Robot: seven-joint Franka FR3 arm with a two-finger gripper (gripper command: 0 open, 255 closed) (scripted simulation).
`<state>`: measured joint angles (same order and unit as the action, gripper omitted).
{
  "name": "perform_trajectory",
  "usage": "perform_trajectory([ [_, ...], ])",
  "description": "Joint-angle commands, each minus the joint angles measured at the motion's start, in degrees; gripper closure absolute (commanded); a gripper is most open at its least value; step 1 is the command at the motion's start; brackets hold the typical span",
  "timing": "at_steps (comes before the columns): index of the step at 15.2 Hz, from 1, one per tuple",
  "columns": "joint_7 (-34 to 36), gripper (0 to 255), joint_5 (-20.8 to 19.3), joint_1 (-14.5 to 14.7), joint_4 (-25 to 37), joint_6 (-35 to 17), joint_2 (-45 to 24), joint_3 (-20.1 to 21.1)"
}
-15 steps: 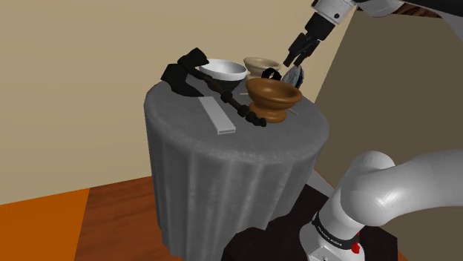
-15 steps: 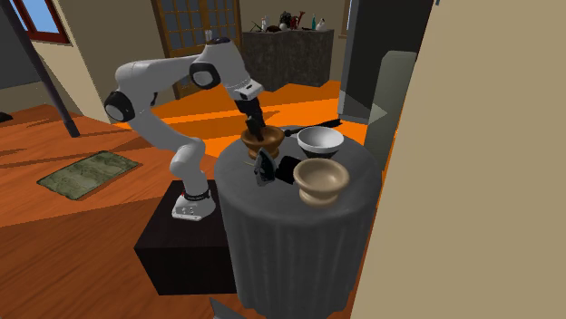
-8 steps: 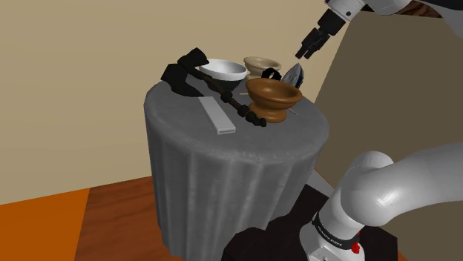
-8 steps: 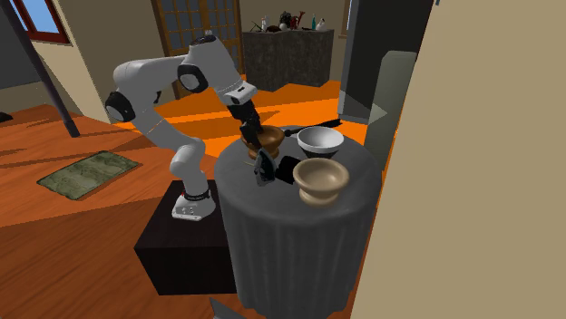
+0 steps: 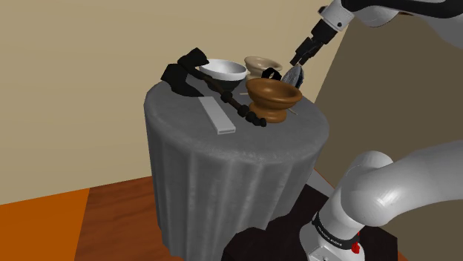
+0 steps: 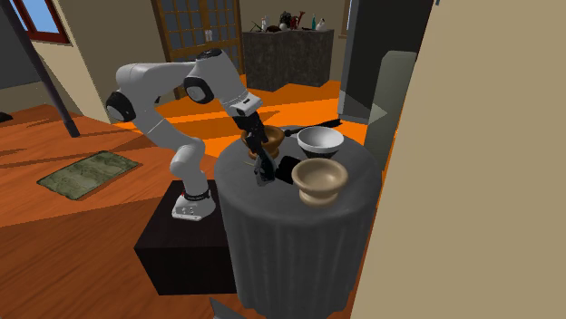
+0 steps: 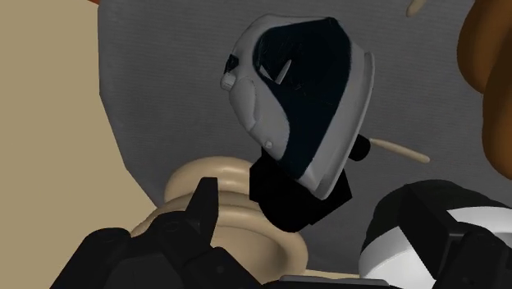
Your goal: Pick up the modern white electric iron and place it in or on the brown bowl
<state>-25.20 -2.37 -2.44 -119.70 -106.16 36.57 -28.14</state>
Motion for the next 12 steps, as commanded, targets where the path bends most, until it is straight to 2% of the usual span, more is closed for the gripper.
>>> perform_trajectory([
  [1, 0.0, 0, 0.0, 0.0, -0.5, -0.6, -0.1, 0.0],
  [8, 0.0, 0, 0.0, 0.0, -0.5, -0.6, -0.1, 0.0],
  [9, 0.0, 255, 0.0, 0.0, -0.5, -0.6, -0.1, 0.0],
  [12, 0.0, 255, 0.0, 0.0, -0.5, -0.6, -0.1, 0.0],
])
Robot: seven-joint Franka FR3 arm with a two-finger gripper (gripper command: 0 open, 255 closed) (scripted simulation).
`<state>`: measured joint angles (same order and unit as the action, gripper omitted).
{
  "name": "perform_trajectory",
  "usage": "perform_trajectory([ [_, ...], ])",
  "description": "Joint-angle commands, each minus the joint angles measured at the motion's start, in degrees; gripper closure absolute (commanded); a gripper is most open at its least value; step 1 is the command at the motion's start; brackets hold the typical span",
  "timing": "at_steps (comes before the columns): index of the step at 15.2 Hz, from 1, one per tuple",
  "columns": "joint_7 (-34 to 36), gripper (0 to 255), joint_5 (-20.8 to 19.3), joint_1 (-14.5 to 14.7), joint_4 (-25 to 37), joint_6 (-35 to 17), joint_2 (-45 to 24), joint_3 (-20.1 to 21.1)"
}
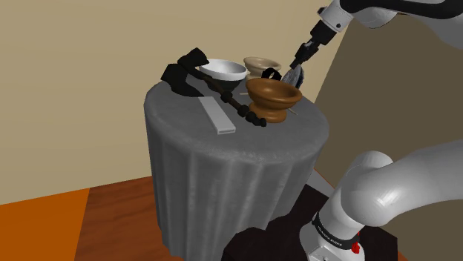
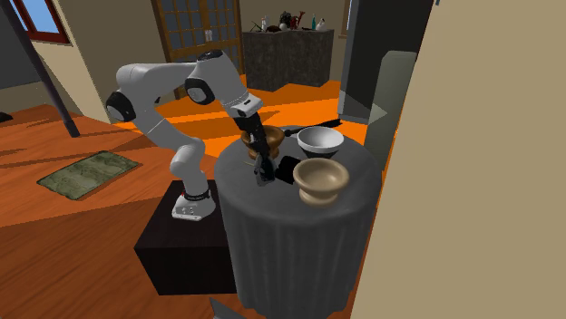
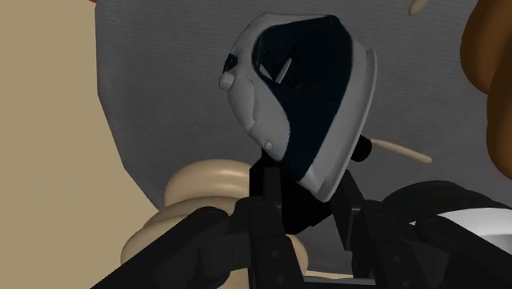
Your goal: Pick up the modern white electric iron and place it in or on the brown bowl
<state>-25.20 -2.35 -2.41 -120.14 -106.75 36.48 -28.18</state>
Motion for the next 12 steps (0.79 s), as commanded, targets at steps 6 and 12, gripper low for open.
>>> perform_trajectory([
  [6, 0.0, 255, 0.0, 0.0, 0.0, 0.0, 0.0, 0.0],
  [12, 0.4, 255, 0.6, 0.7, 5.8, 4.3, -1.6, 0.3],
])
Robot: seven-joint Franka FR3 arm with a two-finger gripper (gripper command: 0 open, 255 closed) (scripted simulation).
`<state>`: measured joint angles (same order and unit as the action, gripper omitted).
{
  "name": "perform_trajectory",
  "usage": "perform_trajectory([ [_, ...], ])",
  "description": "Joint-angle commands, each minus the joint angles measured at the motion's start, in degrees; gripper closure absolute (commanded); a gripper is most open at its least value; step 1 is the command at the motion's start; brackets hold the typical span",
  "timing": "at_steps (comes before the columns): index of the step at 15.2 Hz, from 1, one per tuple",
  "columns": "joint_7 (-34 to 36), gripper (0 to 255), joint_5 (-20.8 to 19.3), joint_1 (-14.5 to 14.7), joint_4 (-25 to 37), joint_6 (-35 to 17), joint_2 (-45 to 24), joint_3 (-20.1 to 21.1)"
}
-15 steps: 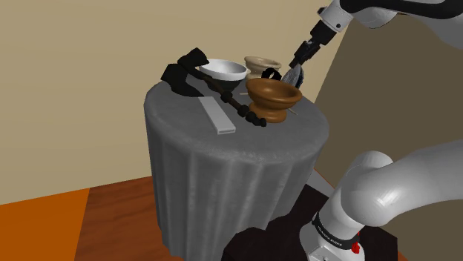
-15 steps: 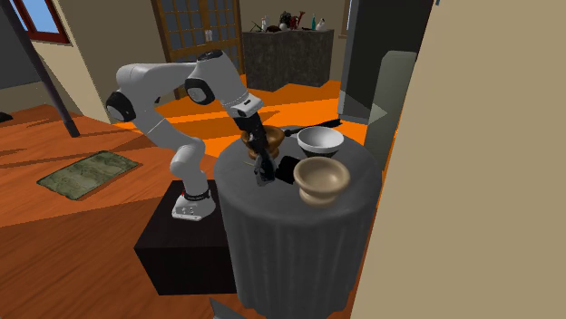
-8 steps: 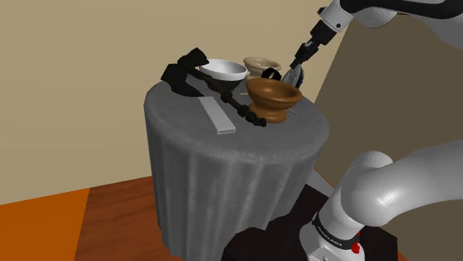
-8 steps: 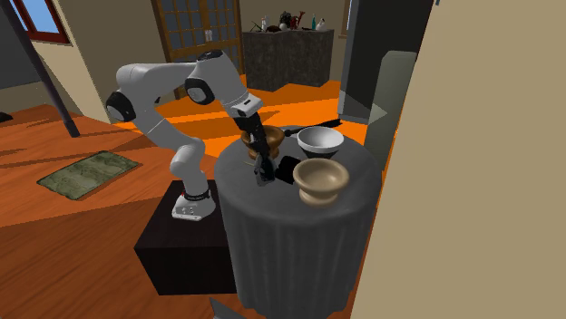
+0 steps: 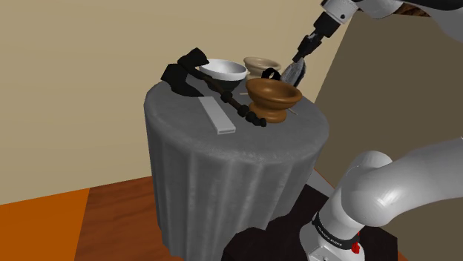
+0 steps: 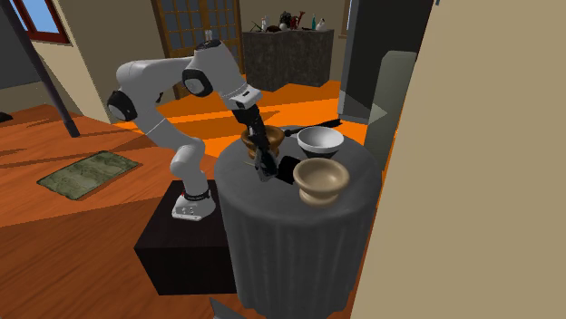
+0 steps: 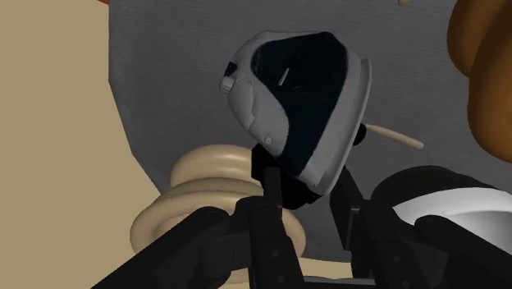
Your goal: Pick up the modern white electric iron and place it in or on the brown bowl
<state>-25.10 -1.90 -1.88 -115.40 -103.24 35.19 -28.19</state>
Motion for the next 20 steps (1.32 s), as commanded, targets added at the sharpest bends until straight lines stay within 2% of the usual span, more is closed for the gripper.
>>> perform_trajectory([
  [1, 0.4, 255, 0.3, 0.3, 2.1, 1.5, -0.6, 0.3],
  [20, 0.7, 255, 3.2, 3.1, 24.5, 15.8, -9.1, -1.2],
])
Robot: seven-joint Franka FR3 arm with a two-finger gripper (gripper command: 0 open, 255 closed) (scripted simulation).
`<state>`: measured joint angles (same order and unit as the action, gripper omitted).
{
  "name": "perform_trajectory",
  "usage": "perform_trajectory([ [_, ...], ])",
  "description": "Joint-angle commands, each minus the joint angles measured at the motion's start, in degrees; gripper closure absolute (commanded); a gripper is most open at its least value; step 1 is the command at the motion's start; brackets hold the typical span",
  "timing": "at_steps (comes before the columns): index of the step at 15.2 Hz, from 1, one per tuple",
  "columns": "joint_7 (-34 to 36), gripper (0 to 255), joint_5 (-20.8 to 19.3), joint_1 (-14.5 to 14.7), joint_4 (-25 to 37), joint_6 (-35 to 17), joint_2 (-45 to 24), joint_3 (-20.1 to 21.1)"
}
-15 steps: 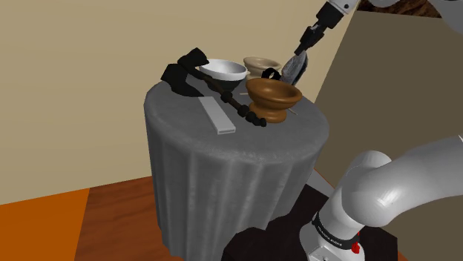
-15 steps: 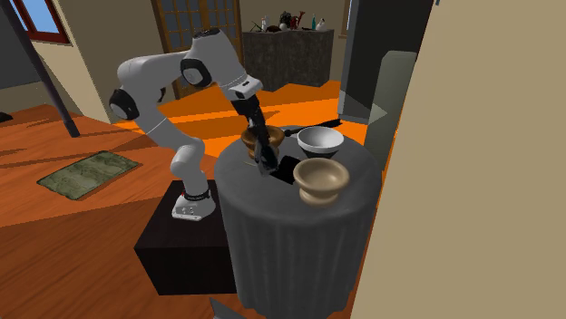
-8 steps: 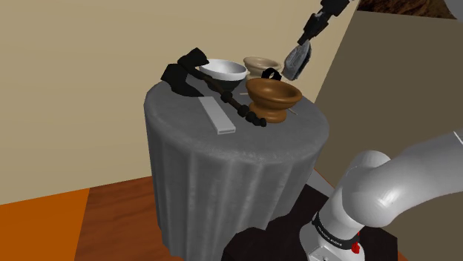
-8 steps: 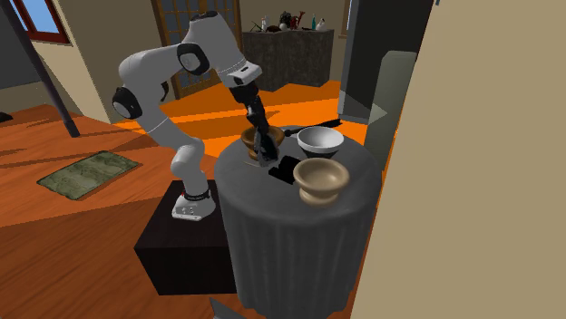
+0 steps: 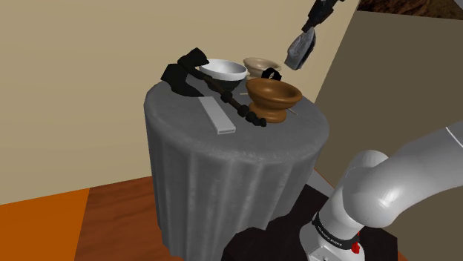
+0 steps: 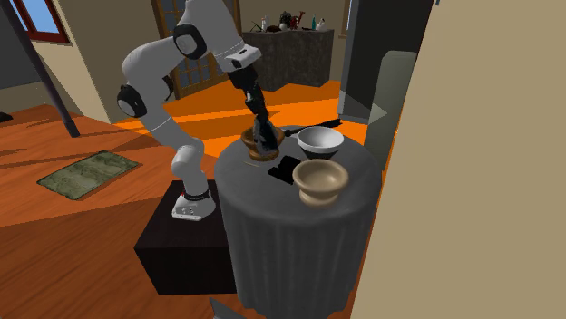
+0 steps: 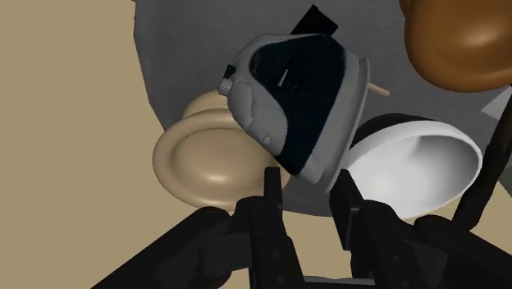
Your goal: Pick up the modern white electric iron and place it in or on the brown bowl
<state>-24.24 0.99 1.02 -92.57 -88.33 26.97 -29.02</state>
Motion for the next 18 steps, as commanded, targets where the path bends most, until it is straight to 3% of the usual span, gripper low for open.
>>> perform_trajectory([
  [1, -0.2, 255, 0.5, 0.4, 3.1, 1.8, -1.5, -0.6],
  [7, -0.5, 255, 2.2, 1.4, 11.4, 6.6, -5.3, -2.2],
  [18, 15.7, 255, 0.3, 2.3, 12.5, 11.2, -0.7, 13.4],
])
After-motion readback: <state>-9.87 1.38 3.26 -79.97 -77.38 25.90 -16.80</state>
